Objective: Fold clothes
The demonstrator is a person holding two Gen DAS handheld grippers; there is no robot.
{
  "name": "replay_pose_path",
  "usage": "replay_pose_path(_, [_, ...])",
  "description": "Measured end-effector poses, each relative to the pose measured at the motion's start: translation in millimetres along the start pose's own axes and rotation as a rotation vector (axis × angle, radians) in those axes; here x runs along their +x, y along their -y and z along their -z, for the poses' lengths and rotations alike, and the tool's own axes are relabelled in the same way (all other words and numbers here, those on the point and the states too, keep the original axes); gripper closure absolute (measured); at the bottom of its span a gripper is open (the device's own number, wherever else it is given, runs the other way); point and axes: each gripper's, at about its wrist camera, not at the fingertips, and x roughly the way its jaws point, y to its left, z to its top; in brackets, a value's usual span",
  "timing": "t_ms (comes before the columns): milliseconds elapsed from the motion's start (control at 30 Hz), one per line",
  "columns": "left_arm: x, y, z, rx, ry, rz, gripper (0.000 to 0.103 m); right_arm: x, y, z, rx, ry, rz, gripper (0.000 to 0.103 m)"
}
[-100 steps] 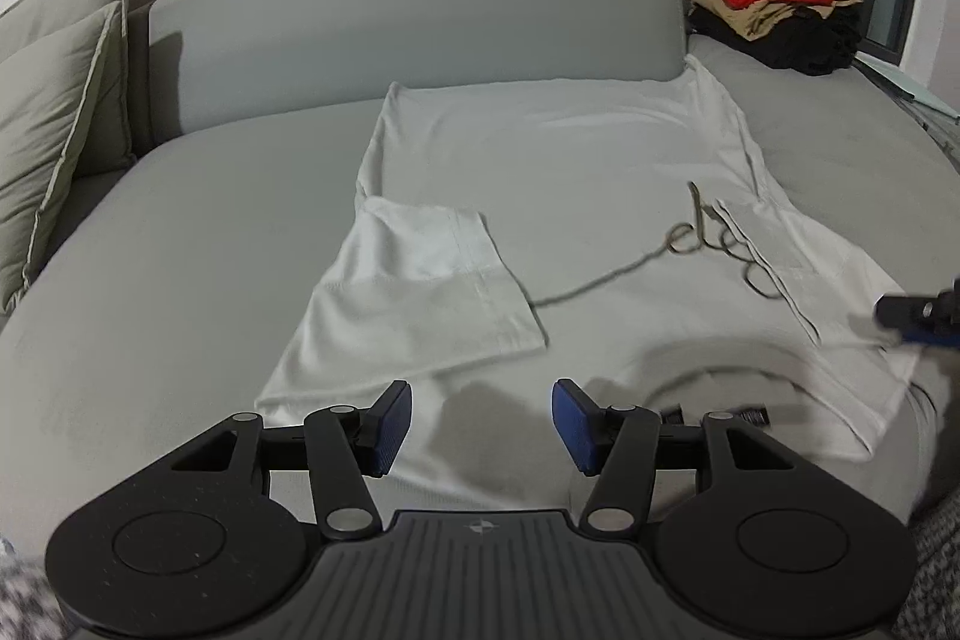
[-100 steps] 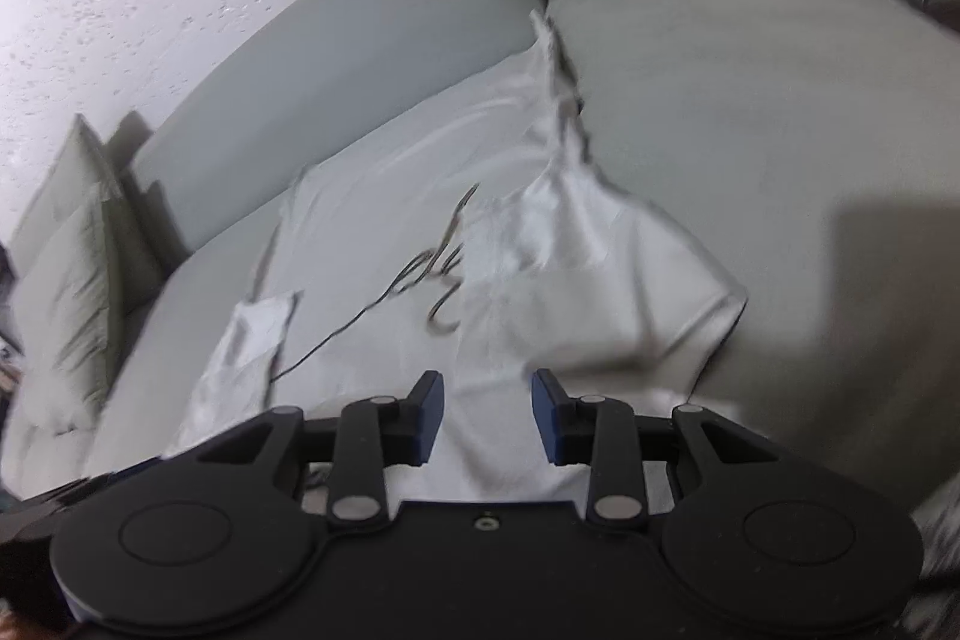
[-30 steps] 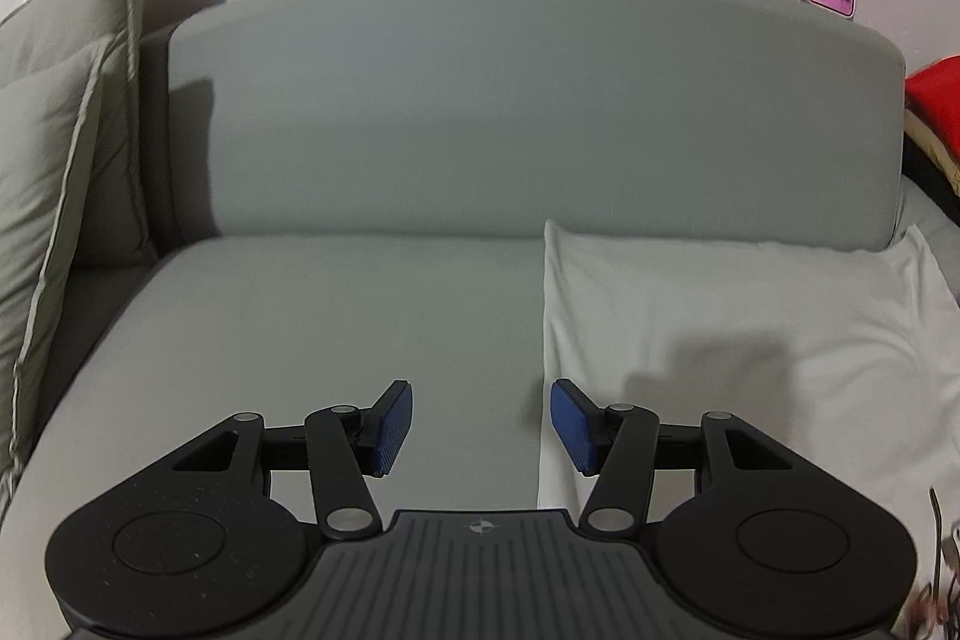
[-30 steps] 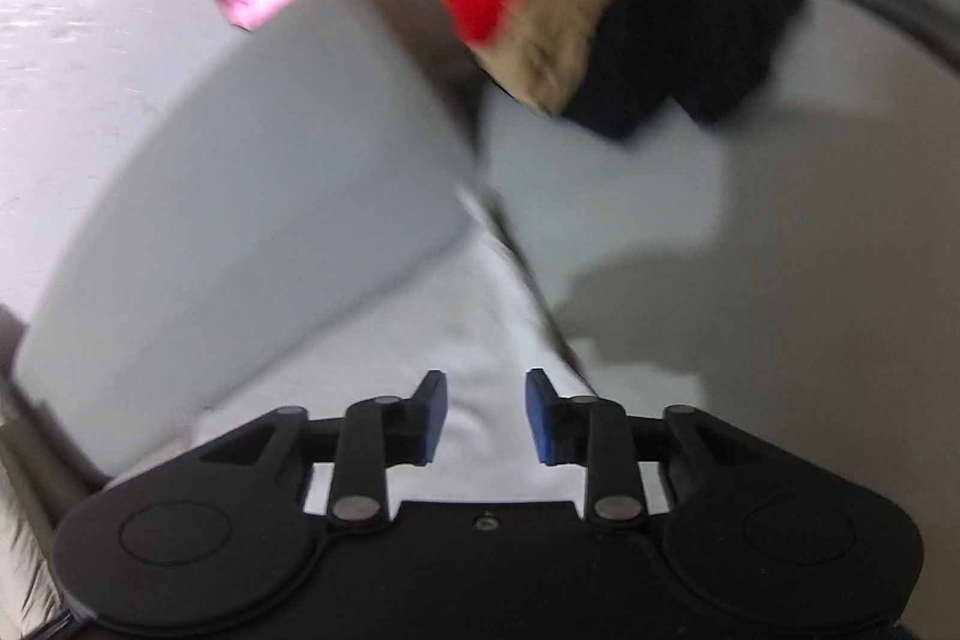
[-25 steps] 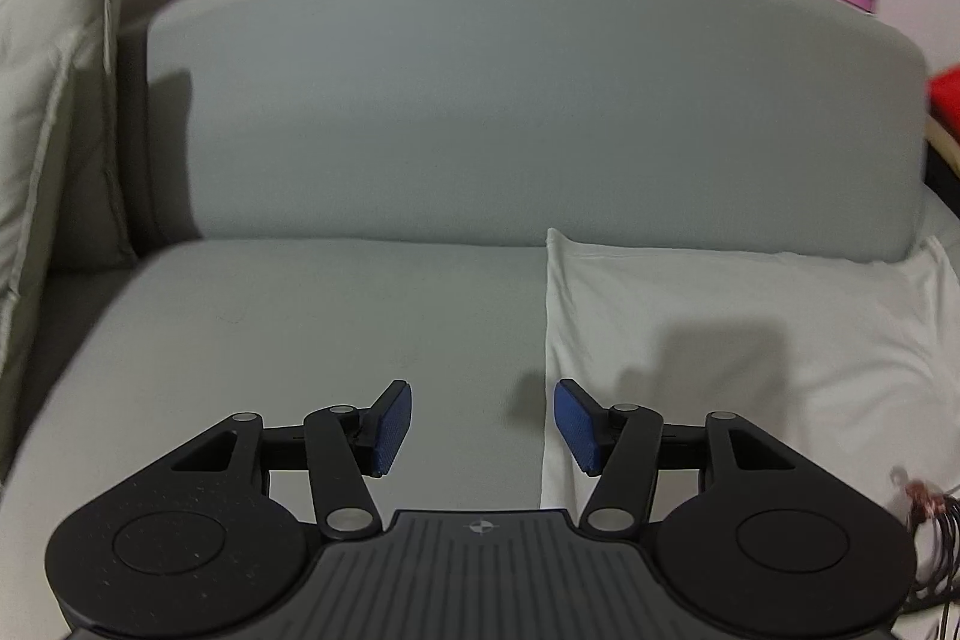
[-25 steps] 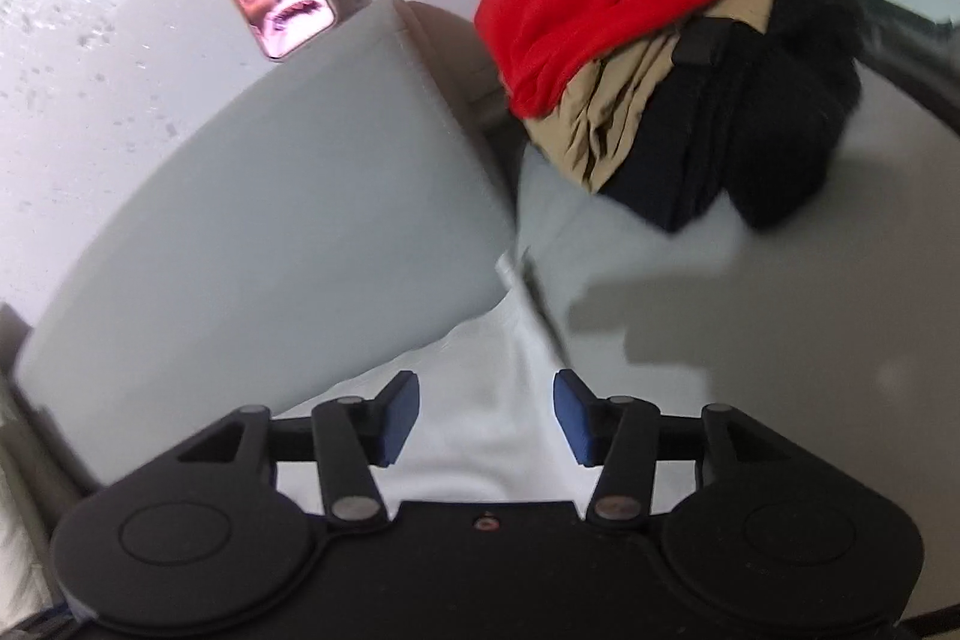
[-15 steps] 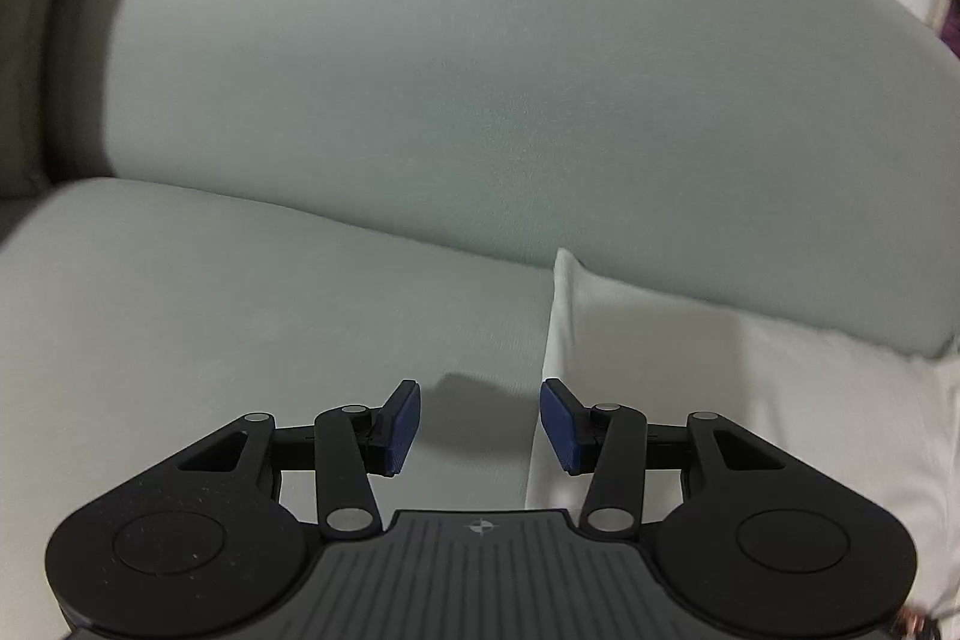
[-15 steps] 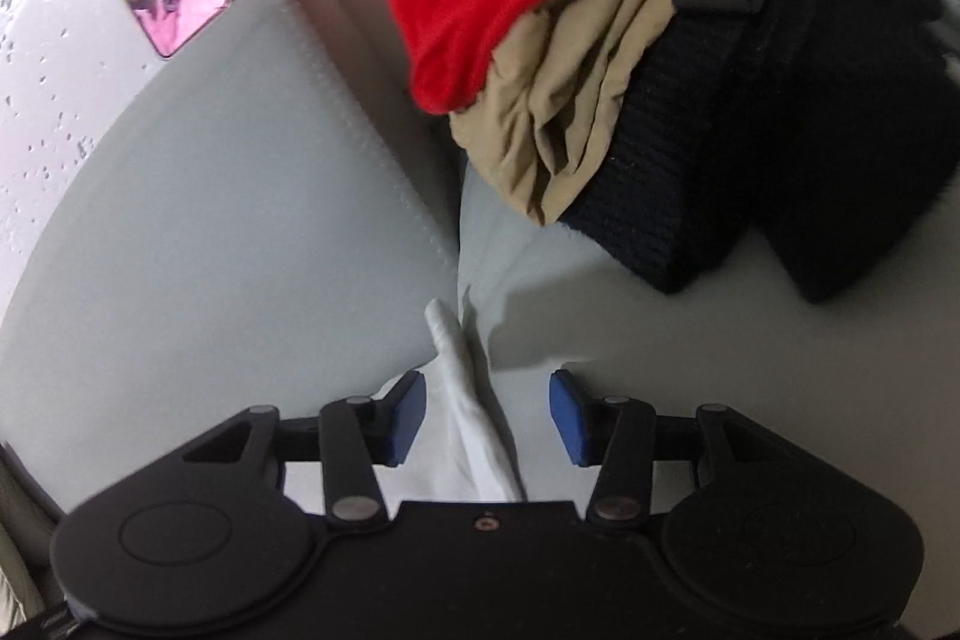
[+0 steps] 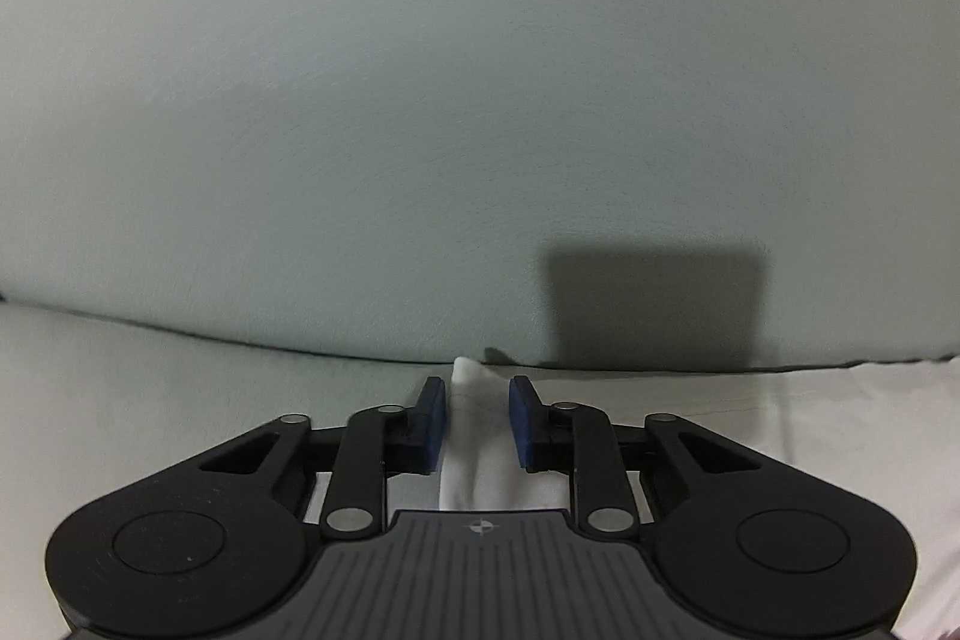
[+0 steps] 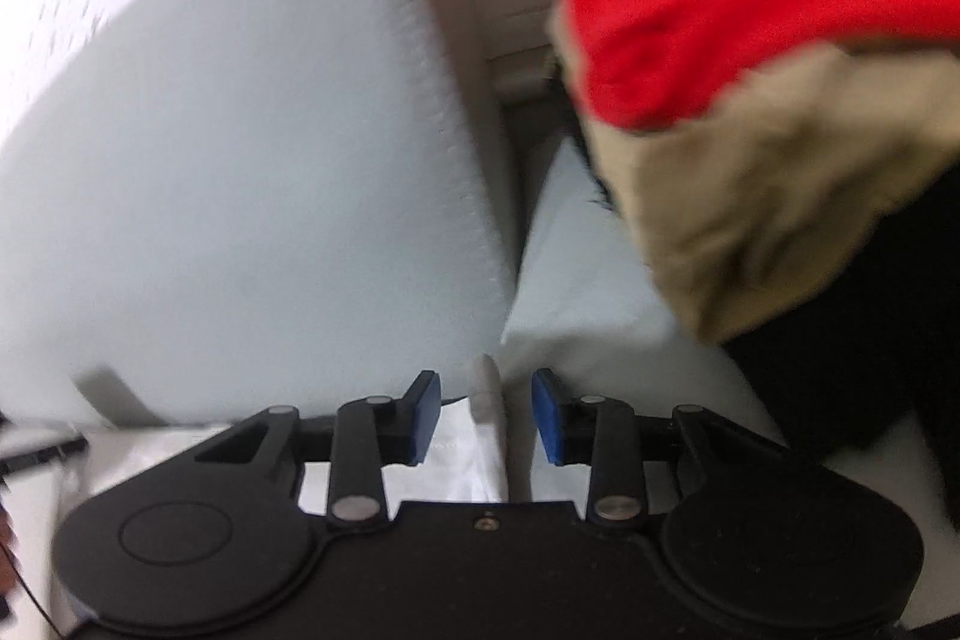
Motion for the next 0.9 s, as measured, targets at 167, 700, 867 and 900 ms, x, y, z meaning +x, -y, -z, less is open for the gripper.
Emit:
replay_pose_path(167, [-20.5, 3.1, 4.7, 0.013, 0.069, -0.020, 0.100, -7.0, -17.6, 5.9, -0.090, 0.037, 0.081, 0.098])
replay_pose_path(700, [-214.2, -25.8, 68.9, -0.151, 0.251, 0.049, 0.100, -177.6, 30.9, 47.7, 0.308, 0.178, -0.153, 0.098])
replay_pose_path(867, [-273.3, -26.5, 126.4, -0.221, 0.207, 0.067, 0.100, -230.7, 53.6, 98.1, 0.437, 0.154, -0.215, 0.099])
replay_pose_path(900, [-278.6, -24.3, 138.7, -0.233, 0.186, 0.055, 0.100, -236.3, 57.4, 111.9, 0.454, 0.142, -0.218, 0.099])
